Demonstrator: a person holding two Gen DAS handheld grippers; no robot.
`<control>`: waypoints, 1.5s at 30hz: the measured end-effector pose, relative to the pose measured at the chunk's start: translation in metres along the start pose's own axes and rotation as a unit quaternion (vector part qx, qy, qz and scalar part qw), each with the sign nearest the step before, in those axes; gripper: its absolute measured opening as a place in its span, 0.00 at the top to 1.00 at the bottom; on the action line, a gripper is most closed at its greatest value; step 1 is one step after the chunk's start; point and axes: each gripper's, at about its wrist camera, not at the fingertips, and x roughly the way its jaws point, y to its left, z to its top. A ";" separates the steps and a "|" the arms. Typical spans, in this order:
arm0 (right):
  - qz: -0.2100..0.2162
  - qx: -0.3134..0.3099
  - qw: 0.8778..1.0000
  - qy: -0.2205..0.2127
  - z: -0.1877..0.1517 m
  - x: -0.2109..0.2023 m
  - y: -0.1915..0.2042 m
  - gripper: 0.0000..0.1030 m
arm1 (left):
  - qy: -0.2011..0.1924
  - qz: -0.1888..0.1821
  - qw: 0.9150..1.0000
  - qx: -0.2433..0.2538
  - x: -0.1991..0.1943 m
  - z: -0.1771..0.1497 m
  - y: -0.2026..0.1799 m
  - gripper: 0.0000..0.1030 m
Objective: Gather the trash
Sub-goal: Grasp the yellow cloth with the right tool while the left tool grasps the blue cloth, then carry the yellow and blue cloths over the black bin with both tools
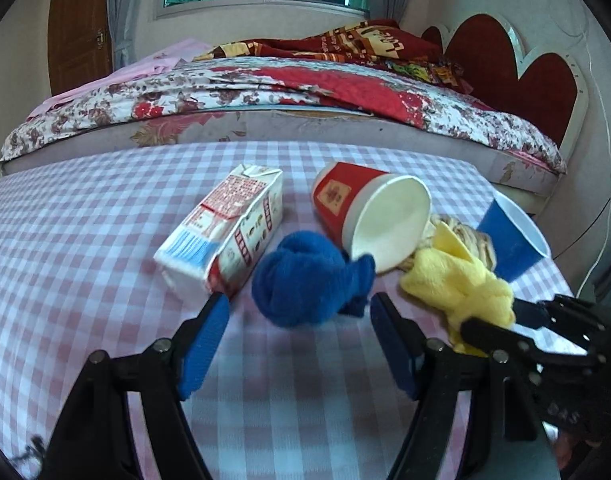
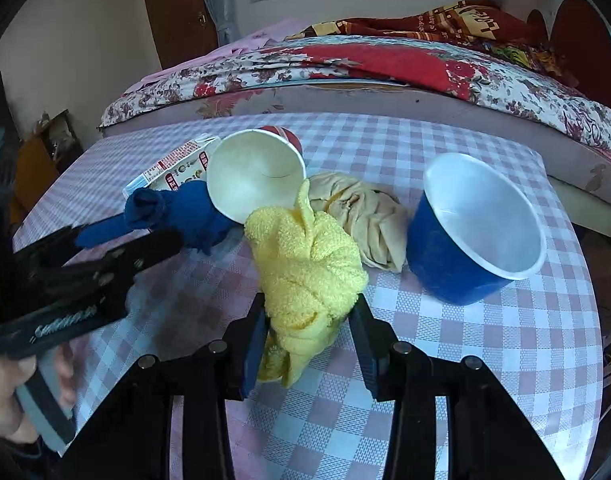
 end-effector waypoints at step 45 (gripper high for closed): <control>-0.056 0.088 0.990 -0.095 -0.135 -0.225 -0.019 0.61 | -0.052 -0.045 0.997 0.040 -0.180 -0.103 -0.094 0.74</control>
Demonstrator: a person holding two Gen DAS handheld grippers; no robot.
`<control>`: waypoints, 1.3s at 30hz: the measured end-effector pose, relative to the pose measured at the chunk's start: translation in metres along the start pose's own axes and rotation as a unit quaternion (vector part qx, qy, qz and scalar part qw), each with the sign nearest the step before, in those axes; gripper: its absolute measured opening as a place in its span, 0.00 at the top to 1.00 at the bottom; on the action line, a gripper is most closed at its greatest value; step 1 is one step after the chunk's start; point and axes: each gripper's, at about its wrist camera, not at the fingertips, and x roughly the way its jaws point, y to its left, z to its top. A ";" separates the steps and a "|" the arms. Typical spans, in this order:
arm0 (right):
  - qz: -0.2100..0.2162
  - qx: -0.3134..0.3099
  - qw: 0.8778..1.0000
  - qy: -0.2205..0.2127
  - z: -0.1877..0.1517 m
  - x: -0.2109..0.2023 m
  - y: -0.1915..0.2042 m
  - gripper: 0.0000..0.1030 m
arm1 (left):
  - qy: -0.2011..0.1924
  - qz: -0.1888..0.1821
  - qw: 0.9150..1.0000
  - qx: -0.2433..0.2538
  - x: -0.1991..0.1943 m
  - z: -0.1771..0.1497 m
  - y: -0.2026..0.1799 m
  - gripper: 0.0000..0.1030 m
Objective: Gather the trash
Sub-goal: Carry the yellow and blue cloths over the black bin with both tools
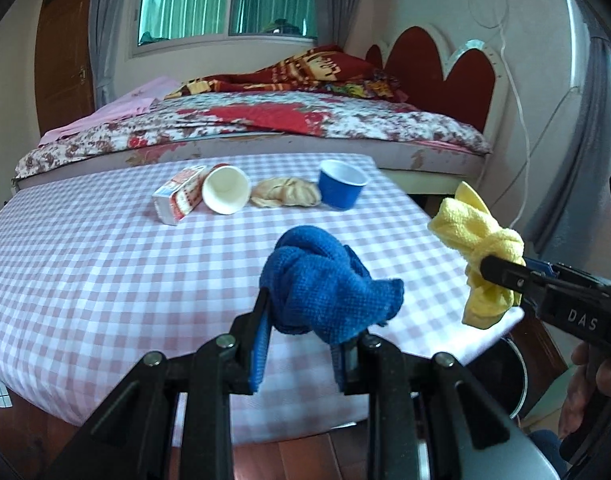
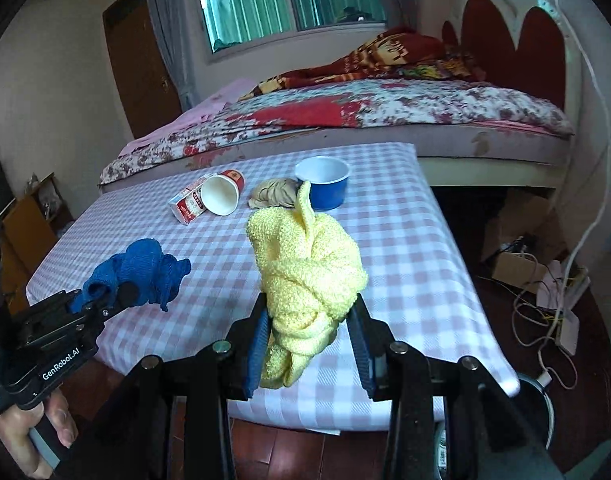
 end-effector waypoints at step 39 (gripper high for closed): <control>-0.105 0.095 0.989 -0.036 -0.071 -0.124 -0.130 0.61 | 0.003 -0.121 0.986 0.113 -0.015 -0.029 -0.181 0.74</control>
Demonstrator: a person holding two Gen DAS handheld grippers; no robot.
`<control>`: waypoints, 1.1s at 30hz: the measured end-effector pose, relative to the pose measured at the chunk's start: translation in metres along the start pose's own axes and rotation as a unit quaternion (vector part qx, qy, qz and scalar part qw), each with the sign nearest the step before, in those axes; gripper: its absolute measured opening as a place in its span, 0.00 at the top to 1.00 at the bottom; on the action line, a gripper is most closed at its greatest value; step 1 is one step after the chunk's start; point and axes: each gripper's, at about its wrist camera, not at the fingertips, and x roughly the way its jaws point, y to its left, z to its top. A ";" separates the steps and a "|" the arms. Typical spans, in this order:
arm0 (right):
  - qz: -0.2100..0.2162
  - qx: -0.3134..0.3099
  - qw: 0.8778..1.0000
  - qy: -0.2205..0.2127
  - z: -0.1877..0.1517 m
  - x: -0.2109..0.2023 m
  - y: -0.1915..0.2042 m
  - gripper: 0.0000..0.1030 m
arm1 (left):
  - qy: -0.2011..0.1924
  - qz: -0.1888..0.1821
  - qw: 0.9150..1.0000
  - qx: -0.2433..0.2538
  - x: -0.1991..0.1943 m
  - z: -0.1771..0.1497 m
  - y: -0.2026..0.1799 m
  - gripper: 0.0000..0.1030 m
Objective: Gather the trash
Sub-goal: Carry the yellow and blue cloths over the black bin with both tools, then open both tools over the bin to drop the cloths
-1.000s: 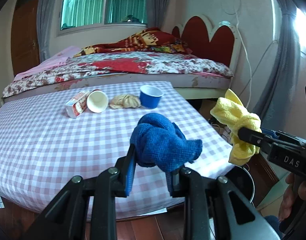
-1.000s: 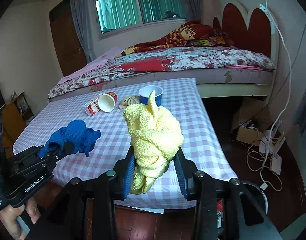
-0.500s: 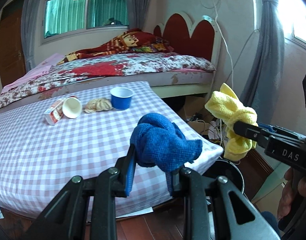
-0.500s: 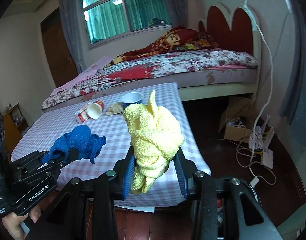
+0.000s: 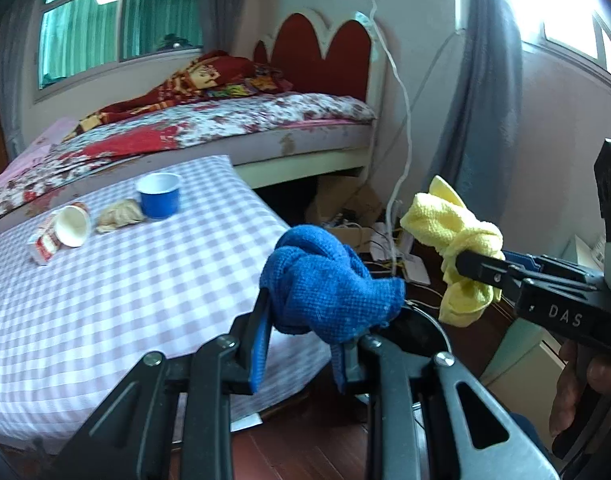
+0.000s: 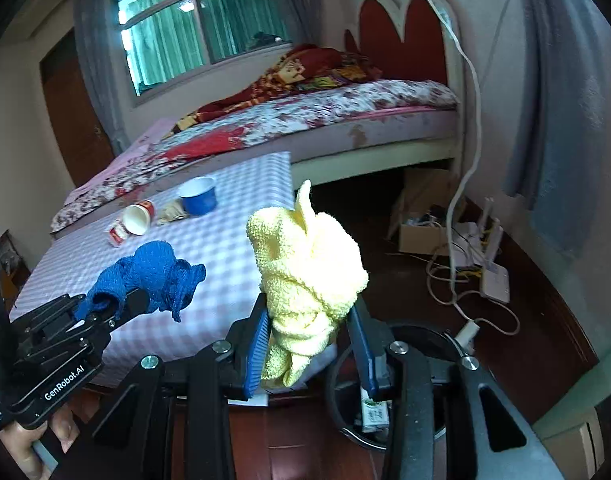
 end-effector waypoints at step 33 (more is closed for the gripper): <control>-0.047 0.052 0.988 0.135 -0.081 0.067 -0.127 0.61 | 0.136 -0.085 0.986 0.047 0.121 -0.058 -0.094 0.74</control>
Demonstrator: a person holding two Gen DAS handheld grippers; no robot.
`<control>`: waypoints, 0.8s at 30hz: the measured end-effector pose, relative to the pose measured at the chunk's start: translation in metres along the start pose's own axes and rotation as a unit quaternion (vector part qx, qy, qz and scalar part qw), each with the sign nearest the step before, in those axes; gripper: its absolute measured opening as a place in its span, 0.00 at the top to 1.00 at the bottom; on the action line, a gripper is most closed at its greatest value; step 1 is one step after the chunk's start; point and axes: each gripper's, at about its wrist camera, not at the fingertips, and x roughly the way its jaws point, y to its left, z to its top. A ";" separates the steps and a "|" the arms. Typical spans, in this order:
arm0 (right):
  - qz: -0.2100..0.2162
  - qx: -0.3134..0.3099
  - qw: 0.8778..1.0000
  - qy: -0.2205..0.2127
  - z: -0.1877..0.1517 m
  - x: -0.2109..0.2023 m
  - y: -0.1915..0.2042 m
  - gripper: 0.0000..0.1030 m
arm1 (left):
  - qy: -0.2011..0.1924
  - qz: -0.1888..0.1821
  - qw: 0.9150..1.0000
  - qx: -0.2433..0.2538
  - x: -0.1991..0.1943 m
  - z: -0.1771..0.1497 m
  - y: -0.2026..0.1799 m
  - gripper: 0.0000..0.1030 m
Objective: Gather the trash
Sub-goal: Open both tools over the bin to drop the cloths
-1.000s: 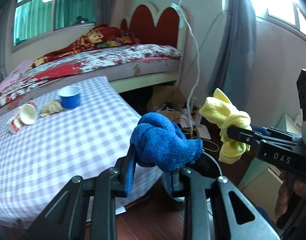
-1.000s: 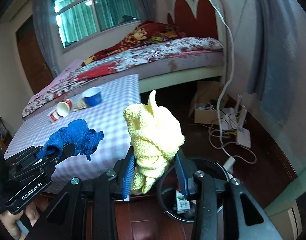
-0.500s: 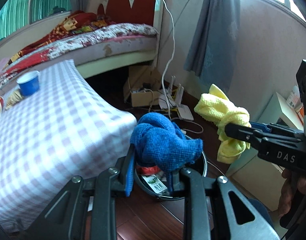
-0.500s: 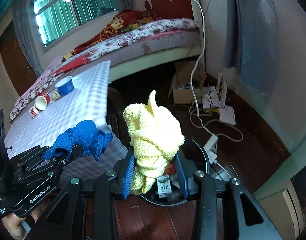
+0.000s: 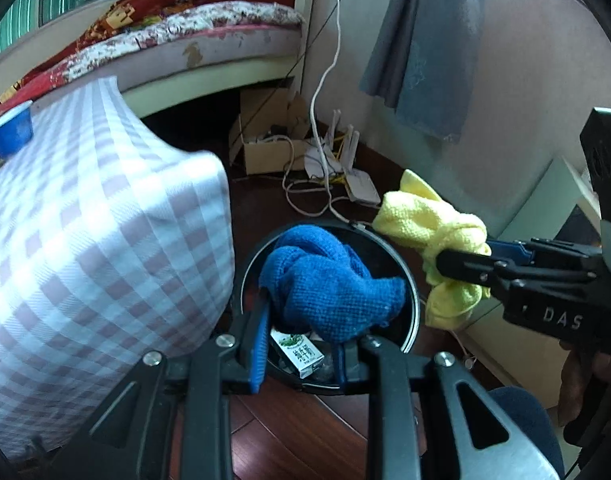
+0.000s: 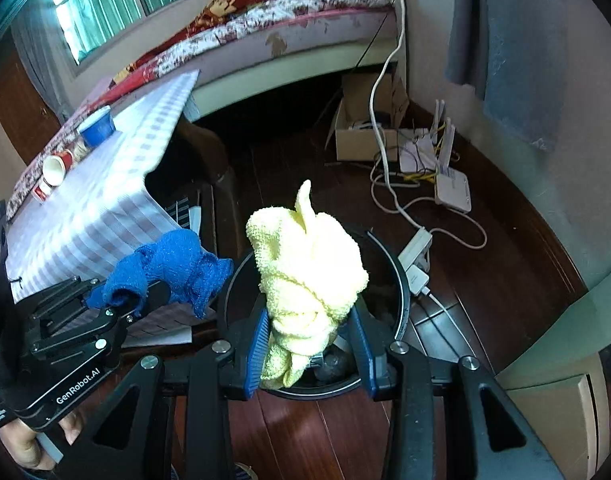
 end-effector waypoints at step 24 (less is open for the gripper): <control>-0.080 0.013 0.993 0.083 -0.018 0.067 -0.039 0.03 | 0.042 0.046 0.996 -0.070 0.041 -0.028 0.031 0.03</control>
